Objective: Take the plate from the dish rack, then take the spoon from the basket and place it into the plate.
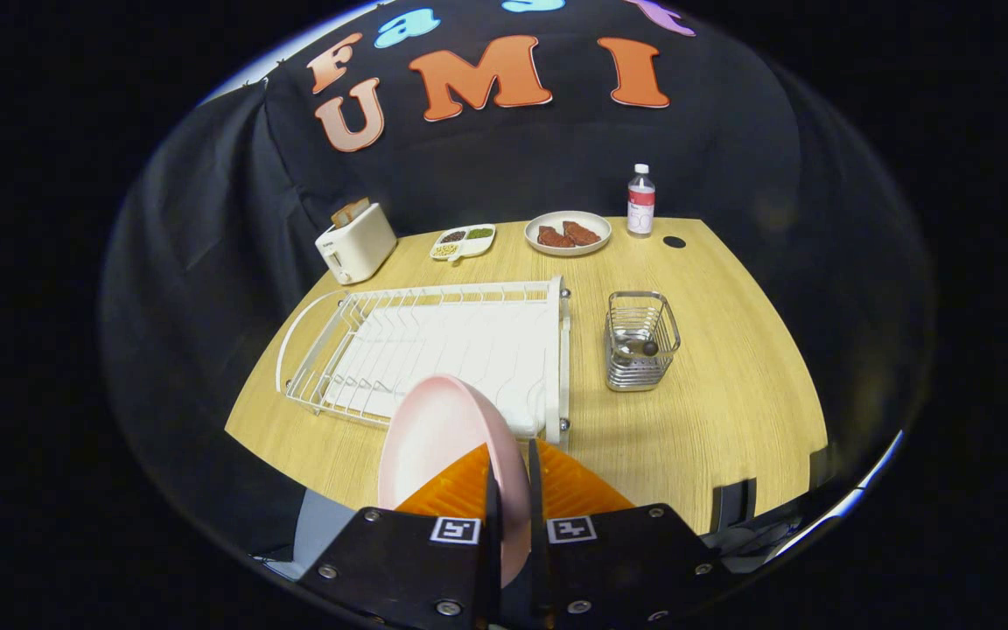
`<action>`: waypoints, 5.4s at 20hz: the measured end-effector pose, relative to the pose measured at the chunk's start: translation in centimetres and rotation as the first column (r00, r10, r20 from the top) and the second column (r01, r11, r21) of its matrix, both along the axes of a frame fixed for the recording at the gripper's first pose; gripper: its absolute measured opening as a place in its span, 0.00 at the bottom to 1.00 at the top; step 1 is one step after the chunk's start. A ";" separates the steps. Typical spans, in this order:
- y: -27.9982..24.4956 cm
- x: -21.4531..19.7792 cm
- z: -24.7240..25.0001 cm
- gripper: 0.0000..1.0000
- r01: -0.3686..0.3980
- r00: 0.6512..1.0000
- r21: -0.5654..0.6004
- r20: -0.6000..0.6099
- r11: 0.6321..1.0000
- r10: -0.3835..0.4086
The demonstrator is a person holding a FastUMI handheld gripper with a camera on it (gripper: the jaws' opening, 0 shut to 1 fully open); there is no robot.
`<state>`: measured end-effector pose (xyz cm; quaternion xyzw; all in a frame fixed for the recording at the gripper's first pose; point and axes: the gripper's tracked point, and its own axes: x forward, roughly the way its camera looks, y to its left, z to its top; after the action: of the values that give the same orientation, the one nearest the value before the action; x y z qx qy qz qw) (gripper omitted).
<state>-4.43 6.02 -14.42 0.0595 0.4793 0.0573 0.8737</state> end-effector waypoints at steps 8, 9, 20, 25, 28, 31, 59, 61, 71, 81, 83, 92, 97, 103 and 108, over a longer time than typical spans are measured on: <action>0.4 -3.0 -3.3 0.14 -0.022 0.998 0.041 -0.061 0.999 0.024; 0.6 -3.3 -3.7 0.14 -0.028 0.997 0.043 -0.067 0.999 0.031; 0.4 -4.4 -8.4 0.14 -0.019 0.988 0.070 -0.149 0.997 0.029; 0.2 -4.7 -10.2 0.13 -0.002 0.981 0.084 -0.191 0.996 0.018; -0.7 -4.2 -11.5 0.12 0.017 0.981 0.050 -0.195 0.999 -0.007; -0.3 -3.8 -12.7 0.09 0.033 0.978 0.065 -0.208 0.997 -0.019; -7.7 8.5 -4.6 0.69 0.087 0.943 -0.165 0.332 0.982 -0.028; -8.0 8.9 -5.2 0.69 0.096 0.943 -0.169 0.331 0.981 -0.035; -10.1 12.0 -7.1 0.16 0.181 0.918 -0.182 0.384 0.966 -0.099; -9.7 13.8 -3.7 0.08 0.181 0.898 -0.162 0.429 0.970 -0.096; -9.8 13.5 -2.5 0.08 0.185 0.893 -0.171 0.440 0.968 -0.093; -8.5 9.8 3.0 0.08 0.136 0.866 -0.146 0.498 0.980 -0.046; -6.1 7.6 5.6 0.08 0.066 0.848 -0.137 0.530 0.988 0.017; -3.6 5.4 7.1 0.08 -0.009 0.838 -0.110 0.541 0.994 0.067; -1.4 3.4 7.8 0.08 -0.084 0.825 -0.097 0.552 0.992 0.124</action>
<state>-1.07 4.63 -6.58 -0.0160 0.2085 0.1030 0.9724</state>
